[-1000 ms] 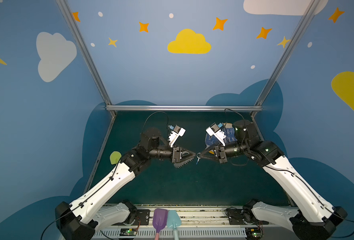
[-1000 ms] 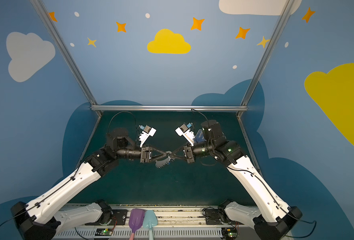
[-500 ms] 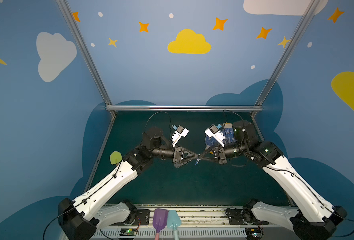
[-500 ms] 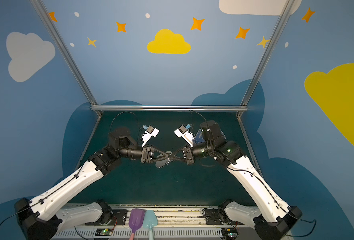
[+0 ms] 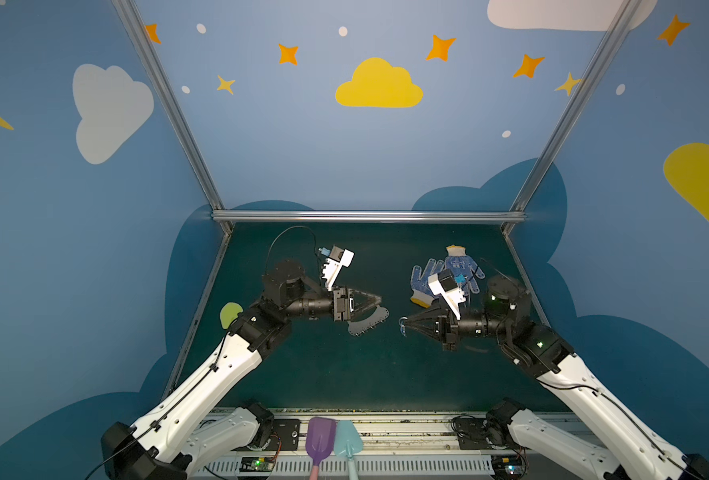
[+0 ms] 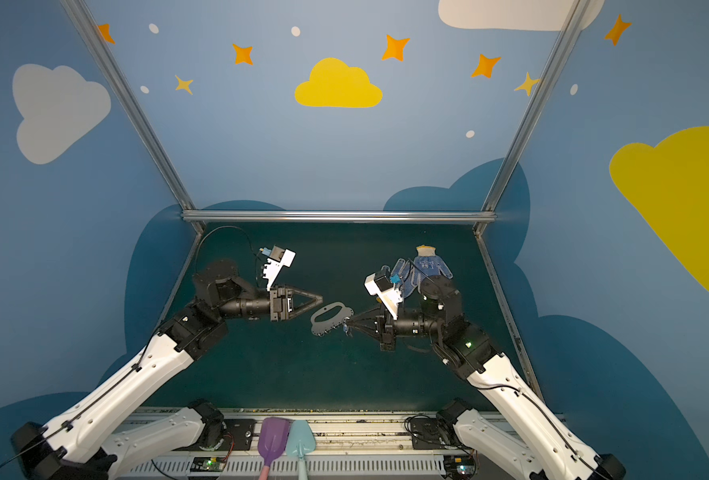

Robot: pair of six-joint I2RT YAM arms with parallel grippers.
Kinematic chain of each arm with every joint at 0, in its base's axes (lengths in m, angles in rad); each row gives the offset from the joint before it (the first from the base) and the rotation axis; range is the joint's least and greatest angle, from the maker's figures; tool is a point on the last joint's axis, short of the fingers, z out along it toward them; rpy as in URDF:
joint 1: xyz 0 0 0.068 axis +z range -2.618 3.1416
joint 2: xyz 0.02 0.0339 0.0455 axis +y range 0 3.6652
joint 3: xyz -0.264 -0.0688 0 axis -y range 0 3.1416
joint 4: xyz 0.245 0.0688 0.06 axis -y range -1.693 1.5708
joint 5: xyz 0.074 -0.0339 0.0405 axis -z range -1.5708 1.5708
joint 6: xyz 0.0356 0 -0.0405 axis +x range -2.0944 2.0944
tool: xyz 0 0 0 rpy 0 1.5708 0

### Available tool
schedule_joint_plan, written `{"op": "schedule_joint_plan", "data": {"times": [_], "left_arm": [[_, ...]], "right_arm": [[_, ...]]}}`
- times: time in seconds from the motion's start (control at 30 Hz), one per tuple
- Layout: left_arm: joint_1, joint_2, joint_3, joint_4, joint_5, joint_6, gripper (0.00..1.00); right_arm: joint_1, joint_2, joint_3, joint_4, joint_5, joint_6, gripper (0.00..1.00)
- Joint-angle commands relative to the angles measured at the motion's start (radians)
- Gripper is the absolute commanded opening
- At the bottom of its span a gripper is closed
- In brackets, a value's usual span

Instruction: Put the keys on the keyring

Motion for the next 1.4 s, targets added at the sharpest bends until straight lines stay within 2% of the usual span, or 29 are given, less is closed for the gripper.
{"op": "schedule_joint_plan", "data": {"times": [0.0,0.07,0.13,0.17,0.3,0.43,0.57,0.67,0.9,1.03,1.37], "left_arm": [[0.018,-0.028,0.011,0.050,-0.004,-0.032,0.45],[0.028,-0.042,0.012,0.047,-0.008,-0.035,0.45],[0.031,-0.055,0.008,0.071,0.008,-0.048,0.44],[0.032,-0.056,0.006,0.088,0.022,-0.058,0.44],[0.032,-0.056,0.004,0.128,0.090,-0.090,0.38],[0.032,-0.051,0.019,0.106,0.140,-0.084,0.42],[0.031,-0.020,0.060,0.032,0.184,-0.056,0.43],[0.027,-0.002,0.078,0.033,0.215,-0.052,0.38],[0.001,0.042,0.102,0.088,0.293,-0.096,0.27],[-0.026,0.054,0.117,0.035,0.319,-0.069,0.24],[-0.036,0.024,0.097,0.036,0.338,-0.078,0.18]], "right_arm": [[-0.016,0.085,0.016,0.366,-0.129,0.193,0.06],[-0.018,0.167,0.040,0.485,-0.235,0.321,0.07],[-0.019,0.243,0.019,0.767,-0.315,0.525,0.07],[-0.018,0.275,0.023,0.839,-0.342,0.590,0.07],[-0.010,0.344,0.079,0.924,-0.408,0.670,0.08],[0.000,0.342,0.099,0.901,-0.435,0.668,0.09],[0.010,0.324,0.112,0.771,-0.455,0.601,0.09],[0.019,0.308,0.121,0.683,-0.465,0.548,0.09],[0.026,0.309,0.125,0.679,-0.483,0.551,0.09],[0.022,0.313,0.130,0.671,-0.480,0.541,0.09],[-0.003,0.314,0.138,0.672,-0.460,0.540,0.08]]}}
